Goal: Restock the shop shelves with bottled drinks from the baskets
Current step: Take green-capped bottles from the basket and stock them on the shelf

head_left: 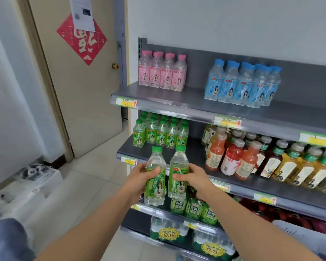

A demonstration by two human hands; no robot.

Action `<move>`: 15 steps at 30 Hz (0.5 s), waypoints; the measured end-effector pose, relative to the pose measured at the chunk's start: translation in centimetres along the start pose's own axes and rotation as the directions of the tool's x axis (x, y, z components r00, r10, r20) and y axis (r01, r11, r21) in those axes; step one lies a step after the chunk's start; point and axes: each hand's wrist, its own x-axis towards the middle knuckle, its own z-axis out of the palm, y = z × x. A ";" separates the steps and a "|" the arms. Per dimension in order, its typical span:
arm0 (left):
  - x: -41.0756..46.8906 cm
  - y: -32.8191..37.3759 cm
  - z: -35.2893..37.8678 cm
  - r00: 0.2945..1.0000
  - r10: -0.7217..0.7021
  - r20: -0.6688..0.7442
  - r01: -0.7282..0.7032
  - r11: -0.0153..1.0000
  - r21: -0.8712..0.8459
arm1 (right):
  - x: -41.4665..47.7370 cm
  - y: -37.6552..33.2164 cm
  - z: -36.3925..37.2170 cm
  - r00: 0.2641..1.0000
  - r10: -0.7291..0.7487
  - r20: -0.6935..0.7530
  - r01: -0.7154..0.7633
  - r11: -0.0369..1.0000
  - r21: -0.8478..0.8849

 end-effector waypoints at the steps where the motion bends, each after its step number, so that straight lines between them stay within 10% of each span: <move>1: 1.1 0.1 -0.7 1.000 0.003 -0.013 -0.003 1.000 -0.011 | 1.5 -0.2 0.3 1.000 -0.005 -0.005 0.005 1.000 -0.014; 15: 15.3 2.6 -6.1 0.994 -0.002 -0.107 -0.001 1.000 -0.031 | 20.9 -1.8 4.3 0.998 -0.046 -0.037 0.039 0.982 -0.185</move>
